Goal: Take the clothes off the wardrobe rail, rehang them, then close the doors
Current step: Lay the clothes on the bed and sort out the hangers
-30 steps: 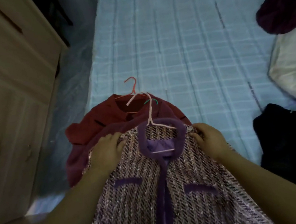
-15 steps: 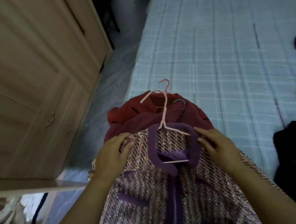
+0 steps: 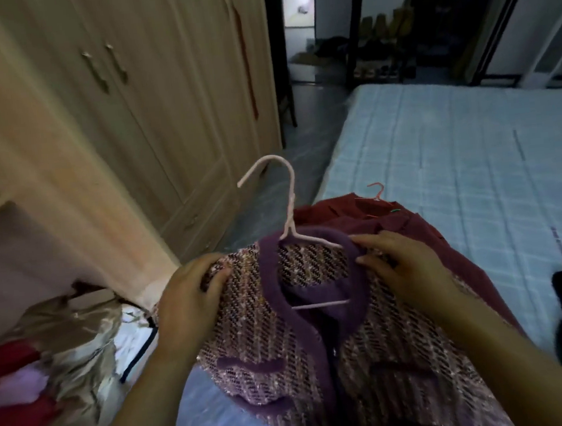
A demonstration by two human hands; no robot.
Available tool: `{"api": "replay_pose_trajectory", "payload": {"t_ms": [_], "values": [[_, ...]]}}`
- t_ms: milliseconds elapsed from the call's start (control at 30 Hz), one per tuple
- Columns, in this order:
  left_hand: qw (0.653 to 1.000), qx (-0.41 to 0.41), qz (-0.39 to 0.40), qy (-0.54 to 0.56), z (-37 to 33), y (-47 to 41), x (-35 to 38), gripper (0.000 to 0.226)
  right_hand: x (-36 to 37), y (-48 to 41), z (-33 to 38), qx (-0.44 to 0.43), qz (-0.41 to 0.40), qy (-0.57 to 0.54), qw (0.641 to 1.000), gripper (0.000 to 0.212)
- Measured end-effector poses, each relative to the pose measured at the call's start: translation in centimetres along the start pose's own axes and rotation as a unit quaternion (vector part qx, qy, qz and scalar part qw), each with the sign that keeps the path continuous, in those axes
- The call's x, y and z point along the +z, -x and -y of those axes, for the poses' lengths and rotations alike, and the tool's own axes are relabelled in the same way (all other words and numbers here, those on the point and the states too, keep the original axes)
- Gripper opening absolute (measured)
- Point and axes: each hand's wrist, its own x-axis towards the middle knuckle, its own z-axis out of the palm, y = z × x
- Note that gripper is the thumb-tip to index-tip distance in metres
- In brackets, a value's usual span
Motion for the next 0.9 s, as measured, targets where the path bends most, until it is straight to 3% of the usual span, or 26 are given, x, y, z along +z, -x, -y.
{"api": "replay_pose_trajectory", "payload": {"t_ms": [167,367,533,600,733,900], "values": [[0.994,-0.031,-0.094,-0.042,4.3,3.7,-9.6,0.015,3.8,-2.7,9.2,-0.067,0.016,-0.015,0.998,0.033],[0.98,-0.075,-0.155,-0.1,10.6,7.4,-18.2,0.042,10.6,-5.3,17.7,-0.137,0.066,-0.08,0.985,0.031],[0.964,-0.132,-0.195,-0.125,16.5,8.2,-24.8,0.019,16.8,-9.7,25.2,-0.2,0.07,-0.143,0.967,0.038],[0.956,-0.148,-0.201,-0.152,19.1,7.4,-27.5,0.01,19.1,-12.3,28.5,-0.23,0.06,-0.135,0.962,0.036],[0.949,-0.169,-0.225,-0.139,23.9,3.6,-33.5,0.016,23.0,-19.0,35.3,-0.279,0.022,-0.133,0.951,0.033],[0.934,-0.113,-0.29,-0.176,29.2,-4.7,-42.1,0.032,27.0,-30.5,42.5,-0.295,-0.017,-0.191,0.936,0.027]]}}
